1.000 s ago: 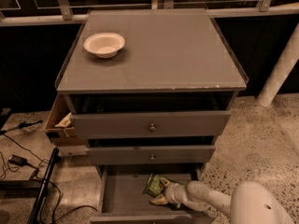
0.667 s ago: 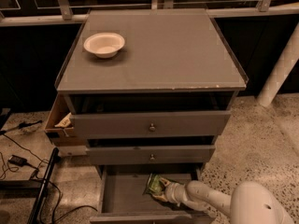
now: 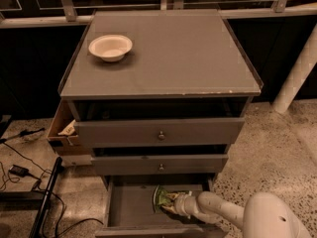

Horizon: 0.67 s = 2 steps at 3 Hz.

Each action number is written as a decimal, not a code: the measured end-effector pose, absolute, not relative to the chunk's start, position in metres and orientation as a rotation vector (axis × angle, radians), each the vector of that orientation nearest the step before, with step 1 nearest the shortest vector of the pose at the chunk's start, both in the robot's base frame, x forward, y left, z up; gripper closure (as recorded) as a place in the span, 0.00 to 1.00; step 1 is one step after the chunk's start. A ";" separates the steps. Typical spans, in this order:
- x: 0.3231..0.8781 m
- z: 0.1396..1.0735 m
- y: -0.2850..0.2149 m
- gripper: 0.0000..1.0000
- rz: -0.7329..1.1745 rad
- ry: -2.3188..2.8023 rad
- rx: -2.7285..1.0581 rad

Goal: Pick green jalapeno chip bag from bottom drawer and place on counter

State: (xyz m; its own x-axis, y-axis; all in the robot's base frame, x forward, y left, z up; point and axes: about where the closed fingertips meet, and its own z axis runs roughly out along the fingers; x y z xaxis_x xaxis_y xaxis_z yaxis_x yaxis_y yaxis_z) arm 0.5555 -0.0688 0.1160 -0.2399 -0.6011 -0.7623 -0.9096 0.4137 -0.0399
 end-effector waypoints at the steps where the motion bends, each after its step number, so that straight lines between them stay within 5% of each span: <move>1: 0.540 0.125 -0.065 1.00 0.647 1.920 -1.384; 2: 0.526 0.153 -0.065 1.00 0.702 1.875 -1.492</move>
Offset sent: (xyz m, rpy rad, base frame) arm -0.0449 -0.0023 0.0758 -0.0071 0.0786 0.3322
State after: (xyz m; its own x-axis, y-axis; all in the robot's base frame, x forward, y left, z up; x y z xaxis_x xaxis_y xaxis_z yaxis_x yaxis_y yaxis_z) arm 0.5258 -0.0654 0.1532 -0.1565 -0.6384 -0.7536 -0.9764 0.2149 0.0208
